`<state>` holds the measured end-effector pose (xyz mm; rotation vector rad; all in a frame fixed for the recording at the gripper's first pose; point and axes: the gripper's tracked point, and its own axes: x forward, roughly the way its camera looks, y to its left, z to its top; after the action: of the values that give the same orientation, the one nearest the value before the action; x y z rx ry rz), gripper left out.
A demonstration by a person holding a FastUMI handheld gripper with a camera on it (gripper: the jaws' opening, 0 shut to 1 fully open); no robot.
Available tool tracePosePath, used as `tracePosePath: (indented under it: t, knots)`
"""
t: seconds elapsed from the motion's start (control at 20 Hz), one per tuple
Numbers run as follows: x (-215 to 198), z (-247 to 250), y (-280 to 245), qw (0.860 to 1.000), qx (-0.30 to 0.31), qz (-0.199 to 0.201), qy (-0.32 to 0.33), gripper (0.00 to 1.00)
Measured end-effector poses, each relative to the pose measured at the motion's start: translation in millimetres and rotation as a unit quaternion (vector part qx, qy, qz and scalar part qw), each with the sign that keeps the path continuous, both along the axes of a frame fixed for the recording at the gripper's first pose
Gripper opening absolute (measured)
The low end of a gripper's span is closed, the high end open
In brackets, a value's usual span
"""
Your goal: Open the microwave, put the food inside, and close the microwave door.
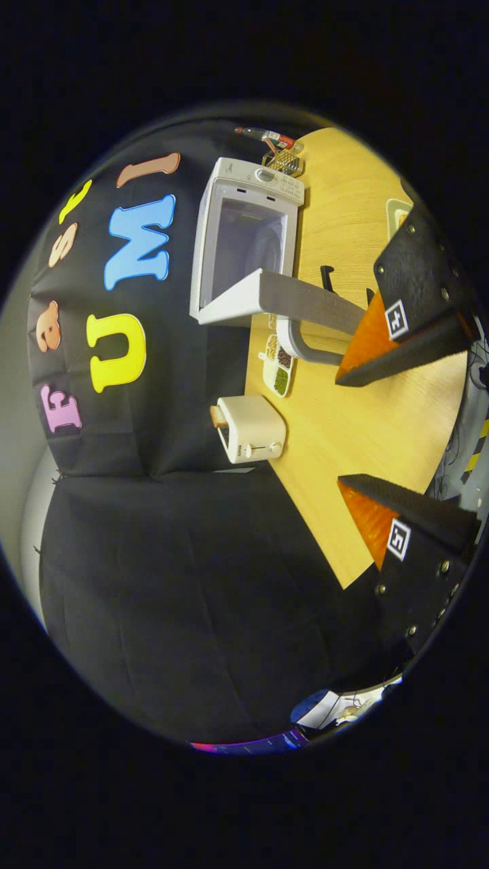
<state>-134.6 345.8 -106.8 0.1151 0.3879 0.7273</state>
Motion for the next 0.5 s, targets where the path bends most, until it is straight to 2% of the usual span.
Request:
tracePosePath:
  t: [0.1, 0.3, 0.5]
  knots:
    - [1.6, 17.1, -22.6, 1.0, 0.006, -0.016, -0.025, 0.94]
    - [26.7, 27.5, -84.6, 0.995, -0.017, -0.082, -0.06, 0.94]
    - [47.2, 7.6, -142.3, 0.987, -0.049, -0.145, -0.05, 0.94]
